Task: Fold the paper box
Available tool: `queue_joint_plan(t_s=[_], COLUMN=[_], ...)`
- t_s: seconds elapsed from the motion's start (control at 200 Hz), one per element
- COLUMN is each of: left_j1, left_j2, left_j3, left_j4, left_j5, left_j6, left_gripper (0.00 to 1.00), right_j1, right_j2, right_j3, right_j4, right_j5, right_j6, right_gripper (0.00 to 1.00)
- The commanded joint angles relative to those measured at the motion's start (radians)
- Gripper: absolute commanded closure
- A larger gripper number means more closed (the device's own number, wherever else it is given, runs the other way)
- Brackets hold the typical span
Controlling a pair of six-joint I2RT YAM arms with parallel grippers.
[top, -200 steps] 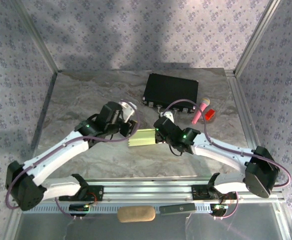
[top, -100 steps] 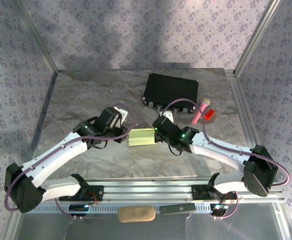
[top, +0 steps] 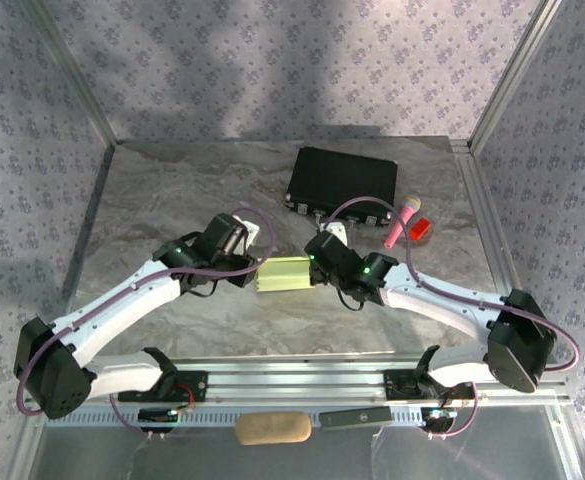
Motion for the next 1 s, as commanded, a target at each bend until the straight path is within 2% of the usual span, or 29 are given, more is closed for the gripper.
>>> queue_joint_plan(t_s=[0.0,0.17,0.25,0.32,0.69,0.81,0.994], left_j1=[0.006,0.011,0.012,0.010,0.011,0.005,-0.003], left_j2=[0.020,0.057,0.059,0.059,0.077,0.080,0.069], left_j3=[0.026,0.042,0.051,0.061,0.075,0.082,0.087], left_j4=[0.023,0.023,0.025,0.021,0.008,0.005,0.008], left_j5=[0.008,0.024,0.034,0.044,0.102,0.108,0.106], left_j6=[0.041,0.039,0.026,0.006,-0.041,-0.057,-0.113], left_gripper=[0.60,0.68,0.79,0.82,0.81,0.77,0.80], right_j1=[0.007,0.006,0.007,0.007,0.009,0.011,0.014], right_j2=[0.010,0.011,0.010,0.010,0.007,0.007,0.008], right_j3=[0.025,0.025,0.025,0.026,0.029,0.033,0.038], right_j4=[-0.044,-0.043,-0.044,-0.046,-0.056,-0.061,-0.071], right_j5=[0.017,0.018,0.019,0.020,0.026,0.029,0.038], right_j6=[0.018,0.020,0.022,0.022,0.022,0.025,0.027], right_gripper=[1.00,1.00,1.00,1.00,1.00,1.00,1.00])
